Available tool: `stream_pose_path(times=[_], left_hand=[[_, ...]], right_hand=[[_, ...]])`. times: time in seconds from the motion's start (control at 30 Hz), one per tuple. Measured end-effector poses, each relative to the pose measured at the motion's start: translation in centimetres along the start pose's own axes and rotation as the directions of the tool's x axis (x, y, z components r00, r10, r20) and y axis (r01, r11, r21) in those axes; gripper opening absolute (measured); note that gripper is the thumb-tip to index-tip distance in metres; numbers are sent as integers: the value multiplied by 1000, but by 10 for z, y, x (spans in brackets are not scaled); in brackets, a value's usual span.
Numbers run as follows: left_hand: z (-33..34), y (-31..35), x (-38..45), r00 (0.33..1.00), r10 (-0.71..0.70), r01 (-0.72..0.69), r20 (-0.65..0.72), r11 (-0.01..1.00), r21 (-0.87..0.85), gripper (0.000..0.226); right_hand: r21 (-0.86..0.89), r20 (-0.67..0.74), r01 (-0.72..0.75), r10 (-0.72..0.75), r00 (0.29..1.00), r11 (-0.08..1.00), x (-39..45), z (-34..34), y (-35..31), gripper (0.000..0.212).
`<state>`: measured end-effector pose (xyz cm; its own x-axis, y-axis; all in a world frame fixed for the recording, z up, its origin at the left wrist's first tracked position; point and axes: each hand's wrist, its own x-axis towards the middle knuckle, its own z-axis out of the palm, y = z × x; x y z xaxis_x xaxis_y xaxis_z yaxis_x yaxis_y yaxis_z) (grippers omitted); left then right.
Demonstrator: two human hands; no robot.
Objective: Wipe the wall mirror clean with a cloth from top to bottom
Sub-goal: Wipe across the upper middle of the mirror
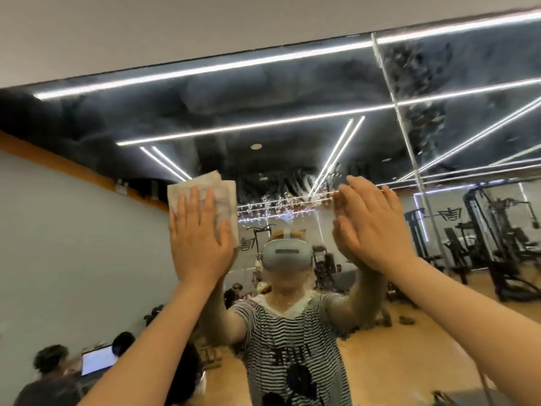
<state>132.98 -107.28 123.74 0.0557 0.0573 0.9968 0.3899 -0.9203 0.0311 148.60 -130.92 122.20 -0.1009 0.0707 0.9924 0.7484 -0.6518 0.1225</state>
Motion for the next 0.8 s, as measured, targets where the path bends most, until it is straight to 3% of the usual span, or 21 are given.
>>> stream_pose_path(times=[0.13,0.47,0.7,0.8], left_hand=[[0,2,0,1000,0,0,-20,1000,13,67],[3,1,1,998,-37,39,-55,999,33,67],[7,4,3,998,-67,65,8,988,138,66],[7,20,1,987,-162,160,2,981,112,68]], right_hand=[[-40,59,-189,191,980,981,5,-7,45,63],[32,37,-192,191,981,981,-1,3,59,60],[37,14,-187,187,982,982,-3,4,59,62],[32,10,-192,191,981,981,-3,4,59,62]])
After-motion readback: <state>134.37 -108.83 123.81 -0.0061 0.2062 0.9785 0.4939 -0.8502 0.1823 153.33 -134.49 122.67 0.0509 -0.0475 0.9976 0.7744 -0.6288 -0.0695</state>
